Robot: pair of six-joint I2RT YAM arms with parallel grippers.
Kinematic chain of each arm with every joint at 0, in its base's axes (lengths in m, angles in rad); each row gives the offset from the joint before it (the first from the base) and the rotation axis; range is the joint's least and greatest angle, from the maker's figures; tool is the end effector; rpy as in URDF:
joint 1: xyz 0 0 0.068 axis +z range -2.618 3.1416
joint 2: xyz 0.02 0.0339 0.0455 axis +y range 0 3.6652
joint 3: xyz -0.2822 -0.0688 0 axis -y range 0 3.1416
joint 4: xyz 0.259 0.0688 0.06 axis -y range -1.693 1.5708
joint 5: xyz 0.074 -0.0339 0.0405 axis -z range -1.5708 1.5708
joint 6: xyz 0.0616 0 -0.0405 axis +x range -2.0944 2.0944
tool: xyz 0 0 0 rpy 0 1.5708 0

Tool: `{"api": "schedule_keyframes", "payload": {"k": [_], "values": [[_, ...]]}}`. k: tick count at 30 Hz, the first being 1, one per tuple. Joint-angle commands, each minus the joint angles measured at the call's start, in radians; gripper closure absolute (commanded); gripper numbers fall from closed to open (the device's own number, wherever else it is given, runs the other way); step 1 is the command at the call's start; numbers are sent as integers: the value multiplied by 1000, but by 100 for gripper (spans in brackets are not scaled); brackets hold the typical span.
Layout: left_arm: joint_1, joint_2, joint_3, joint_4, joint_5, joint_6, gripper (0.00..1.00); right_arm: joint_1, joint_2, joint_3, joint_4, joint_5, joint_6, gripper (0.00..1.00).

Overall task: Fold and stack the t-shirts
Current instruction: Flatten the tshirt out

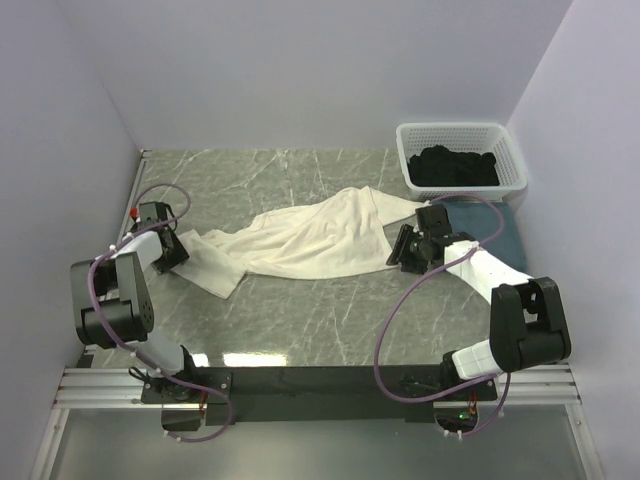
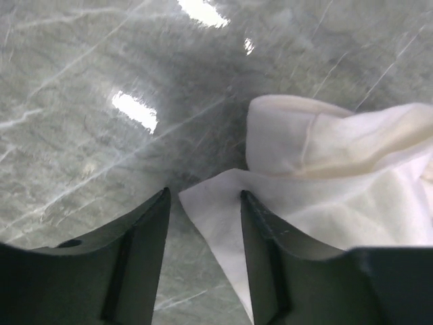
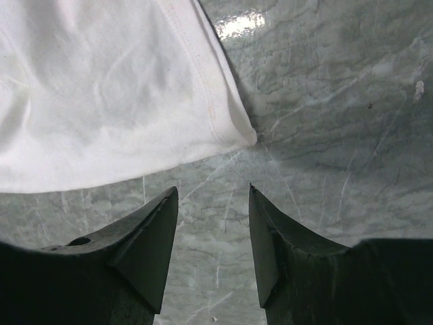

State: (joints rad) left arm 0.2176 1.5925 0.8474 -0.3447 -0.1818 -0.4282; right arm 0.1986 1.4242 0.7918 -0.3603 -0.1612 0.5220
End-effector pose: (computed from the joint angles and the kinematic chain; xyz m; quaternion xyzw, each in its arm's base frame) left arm 0.3095 0.0798 0.1448 -0.3274 0.9104 0.0627 0.2452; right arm 0.2890 0.0683 0.1751 0.1312 0.9466 0.1724 0.2387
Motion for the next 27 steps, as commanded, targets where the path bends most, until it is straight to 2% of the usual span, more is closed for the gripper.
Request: {"api": "schedule_keyframes", "payload": {"k": [1, 3, 6, 7, 10, 14, 19, 23, 27], "values": [[-23, 72, -19, -13, 74, 2, 54, 4, -21, -14, 1, 26, -17, 47], [-27, 84, -18, -13, 87, 2, 58, 4, -24, -14, -3, 37, -16, 47], [-41, 87, -19, -16, 100, 0, 72, 5, -31, -9, -9, 64, -16, 47], [-44, 84, -19, -16, 105, 3, 81, 4, -28, -8, -11, 69, -13, 47], [-44, 61, -13, -30, 114, 8, 99, 4, -16, -6, -9, 68, 1, 47], [-44, -38, -21, -65, 114, -23, 99, 4, -1, -11, -8, 92, 33, 46], [-44, -206, -22, -148, 88, -95, 99, 4, 38, 7, -19, 124, 62, 35], [-44, -339, -18, -180, 68, -136, 99, 4, 51, 26, -12, 158, 87, 35], [-44, -399, -2, -209, 61, -144, 99, 19, 116, 69, -31, 160, 96, 36]]}}
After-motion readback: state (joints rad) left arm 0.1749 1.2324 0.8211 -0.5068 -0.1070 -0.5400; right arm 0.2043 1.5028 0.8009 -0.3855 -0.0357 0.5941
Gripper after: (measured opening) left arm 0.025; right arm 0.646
